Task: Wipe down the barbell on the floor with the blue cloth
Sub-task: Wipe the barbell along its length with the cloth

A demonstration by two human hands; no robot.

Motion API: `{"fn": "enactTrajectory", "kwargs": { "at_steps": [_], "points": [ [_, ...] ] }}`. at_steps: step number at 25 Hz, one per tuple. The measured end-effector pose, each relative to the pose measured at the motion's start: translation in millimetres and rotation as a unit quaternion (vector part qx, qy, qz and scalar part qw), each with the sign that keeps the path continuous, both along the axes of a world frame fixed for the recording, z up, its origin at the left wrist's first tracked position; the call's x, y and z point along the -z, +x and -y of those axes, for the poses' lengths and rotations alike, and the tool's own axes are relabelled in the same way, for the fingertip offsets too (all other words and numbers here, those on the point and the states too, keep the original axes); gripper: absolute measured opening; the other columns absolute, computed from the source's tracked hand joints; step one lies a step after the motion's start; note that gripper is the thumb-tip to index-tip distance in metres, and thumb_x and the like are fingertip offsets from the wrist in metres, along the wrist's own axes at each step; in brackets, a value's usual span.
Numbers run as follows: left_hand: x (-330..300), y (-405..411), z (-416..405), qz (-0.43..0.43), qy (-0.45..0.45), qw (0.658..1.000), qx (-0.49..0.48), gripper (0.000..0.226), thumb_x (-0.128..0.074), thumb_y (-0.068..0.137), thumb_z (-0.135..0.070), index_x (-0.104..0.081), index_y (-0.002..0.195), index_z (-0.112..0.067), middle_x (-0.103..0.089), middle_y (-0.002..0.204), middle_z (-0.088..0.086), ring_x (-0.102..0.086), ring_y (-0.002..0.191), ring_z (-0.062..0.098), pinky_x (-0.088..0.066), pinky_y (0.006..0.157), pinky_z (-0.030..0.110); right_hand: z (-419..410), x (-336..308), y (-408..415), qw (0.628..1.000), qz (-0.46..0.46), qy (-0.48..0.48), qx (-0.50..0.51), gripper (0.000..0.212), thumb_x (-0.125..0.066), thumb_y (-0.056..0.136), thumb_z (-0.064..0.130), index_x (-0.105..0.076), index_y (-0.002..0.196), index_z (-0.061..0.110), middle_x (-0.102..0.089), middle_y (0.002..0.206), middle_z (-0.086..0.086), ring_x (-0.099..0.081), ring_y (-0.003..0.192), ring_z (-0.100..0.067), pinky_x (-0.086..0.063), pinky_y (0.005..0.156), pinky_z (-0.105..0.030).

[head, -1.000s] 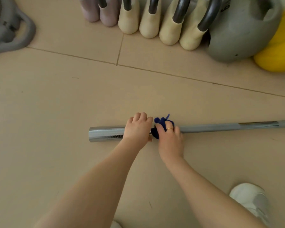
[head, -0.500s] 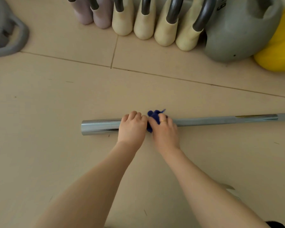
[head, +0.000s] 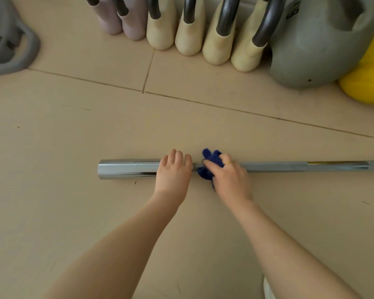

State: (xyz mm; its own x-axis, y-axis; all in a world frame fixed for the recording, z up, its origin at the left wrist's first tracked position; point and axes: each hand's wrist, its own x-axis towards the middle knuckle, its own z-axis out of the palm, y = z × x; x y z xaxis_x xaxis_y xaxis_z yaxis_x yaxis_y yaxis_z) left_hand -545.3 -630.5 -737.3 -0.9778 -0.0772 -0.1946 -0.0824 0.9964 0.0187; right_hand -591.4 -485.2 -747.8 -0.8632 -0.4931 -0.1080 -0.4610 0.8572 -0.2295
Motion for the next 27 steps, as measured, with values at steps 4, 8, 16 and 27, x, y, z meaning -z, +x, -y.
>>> {"fn": "enactTrajectory", "kwargs": {
  "at_steps": [4, 8, 16, 27],
  "points": [
    [4.8, 0.7, 1.8, -0.001, 0.004, 1.0, -0.016, 0.052, -0.077, 0.023, -0.003, -0.066, 0.073, -0.014, -0.063, 0.072, 0.005, -0.063, 0.066, 0.023, -0.051, 0.059, 0.023, -17.9, -0.3, -0.9, 0.972, 0.023, 0.004, 0.233, 0.031, -0.062, 0.074, 0.006, -0.066, 0.101, 0.019, -0.057, 0.111, -0.019, -0.057, 0.078, -0.04, -0.049, 0.06, -0.041],
    [-0.9, -1.7, -4.1, 0.003, 0.0, 1.0, -0.011, 0.041, -0.081, 0.035, -0.007, -0.066, 0.072, -0.012, -0.064, 0.071, 0.007, -0.066, 0.074, 0.027, -0.053, 0.063, 0.027, -8.2, 7.5, 16.8, 0.996, -0.017, 0.018, 0.085, 0.038, -0.073, 0.065, 0.006, -0.065, 0.1, 0.019, -0.062, 0.1, -0.018, -0.057, 0.066, -0.037, -0.049, 0.05, -0.036],
    [7.1, 5.1, -16.8, -0.025, -0.027, 0.998, 0.045, 0.037, -0.062, 0.047, 0.004, -0.07, 0.083, -0.001, -0.069, 0.084, 0.013, -0.068, 0.093, 0.036, -0.054, 0.086, 0.046, -38.1, 7.5, -0.4, 0.976, -0.013, -0.039, 0.215, 0.037, -0.063, 0.076, 0.005, -0.064, 0.109, 0.02, -0.055, 0.117, -0.019, -0.054, 0.09, -0.042, -0.049, 0.067, -0.043],
    [-3.3, -8.5, -21.3, 0.034, -0.015, 0.999, 0.028, 0.041, -0.072, 0.03, 0.01, -0.065, 0.066, -0.009, -0.057, 0.055, 0.006, -0.056, 0.045, 0.026, -0.055, 0.065, 0.032, -136.6, 14.0, -51.7, 0.903, -0.017, -0.017, 0.429, 0.035, -0.052, 0.086, 0.009, -0.057, 0.118, 0.021, -0.044, 0.126, -0.02, -0.046, 0.106, -0.043, -0.045, 0.078, -0.048]
  ]
}}
